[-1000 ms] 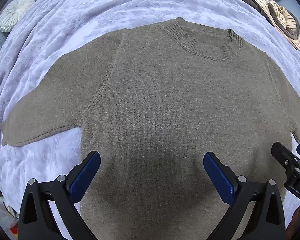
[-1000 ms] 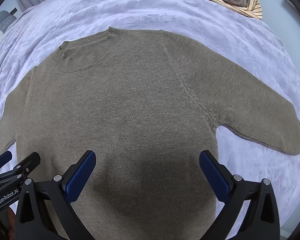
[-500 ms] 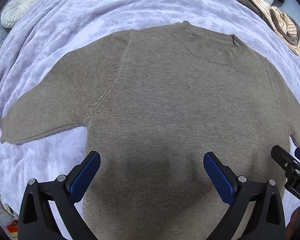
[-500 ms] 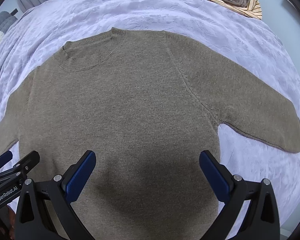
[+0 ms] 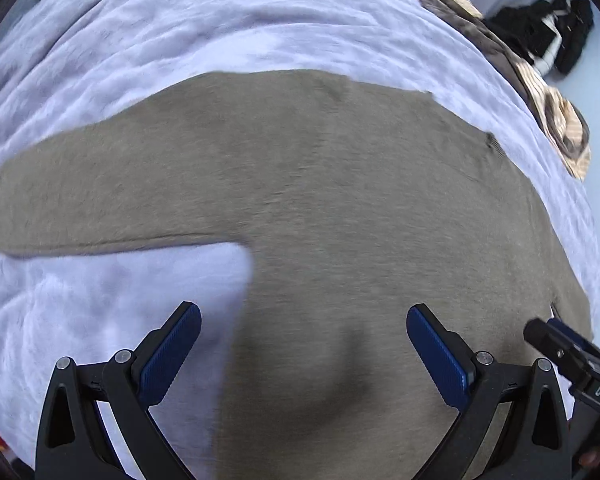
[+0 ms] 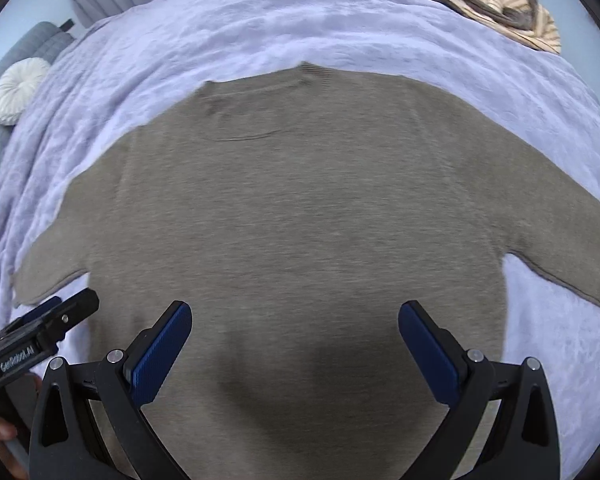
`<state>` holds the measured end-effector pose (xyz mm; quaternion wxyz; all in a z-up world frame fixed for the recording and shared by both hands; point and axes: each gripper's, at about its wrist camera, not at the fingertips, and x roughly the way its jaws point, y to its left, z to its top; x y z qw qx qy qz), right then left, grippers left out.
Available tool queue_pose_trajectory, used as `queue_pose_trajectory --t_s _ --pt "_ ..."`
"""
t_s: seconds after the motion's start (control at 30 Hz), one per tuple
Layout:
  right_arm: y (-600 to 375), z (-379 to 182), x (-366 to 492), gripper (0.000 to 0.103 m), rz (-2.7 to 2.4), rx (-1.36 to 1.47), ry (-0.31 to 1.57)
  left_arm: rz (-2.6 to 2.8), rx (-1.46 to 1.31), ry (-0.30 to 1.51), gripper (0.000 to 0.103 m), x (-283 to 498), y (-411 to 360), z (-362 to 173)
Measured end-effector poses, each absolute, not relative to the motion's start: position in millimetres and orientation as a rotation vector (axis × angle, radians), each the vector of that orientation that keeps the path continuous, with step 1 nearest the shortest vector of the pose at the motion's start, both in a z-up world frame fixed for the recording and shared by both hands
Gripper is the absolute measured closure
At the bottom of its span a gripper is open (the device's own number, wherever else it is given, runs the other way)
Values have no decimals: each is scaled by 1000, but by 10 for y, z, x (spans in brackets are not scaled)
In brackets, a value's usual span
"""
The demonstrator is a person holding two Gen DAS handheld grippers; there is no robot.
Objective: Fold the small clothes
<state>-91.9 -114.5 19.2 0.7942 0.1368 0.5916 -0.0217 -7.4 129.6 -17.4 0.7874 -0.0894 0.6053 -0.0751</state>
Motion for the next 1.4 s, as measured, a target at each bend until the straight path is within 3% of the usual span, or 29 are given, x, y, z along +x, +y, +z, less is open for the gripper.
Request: queue_pose_trajectory --t_s 0.17,0.4,0.47,0.5,0.53,0.57,0.6,0.8,1.03,1.2,1.4 --pt "-624 94 -971 0 45 194 1364 27 -258 1261 0 -32 2244 -311" --pt "-110 -79 -1024 0 125 111 1409 214 -660 1163 0 3 3524 -732" --pt "-12 -120 -1031 0 137 99 1414 214 -781 1115 6 8 3703 -825" --pt "17 -132 -1042 0 143 96 1419 222 -815 1075 16 8 3765 -819" --pt "45 -142 -1054 0 149 94 1424 221 -832 1028 46 6 3800 -777" --pt "63 -151 -1060 0 154 92 1429 210 -830 1011 64 32 3838 -759" --pt "80 -154 -1078 0 159 93 1430 188 -831 1001 90 54 3859 -746" --pt "123 -100 -1071 0 171 127 1365 -92 -831 855 91 233 3632 -346" --pt "-193 119 -1098 0 131 202 1250 -515 -697 802 91 567 2394 336" --pt "-549 154 -1119 0 39 258 1203 -654 -519 907 91 688 1168 413" --pt "-1207 61 -1247 0 -83 345 1226 -575 -235 1115 91 595 83 -57"
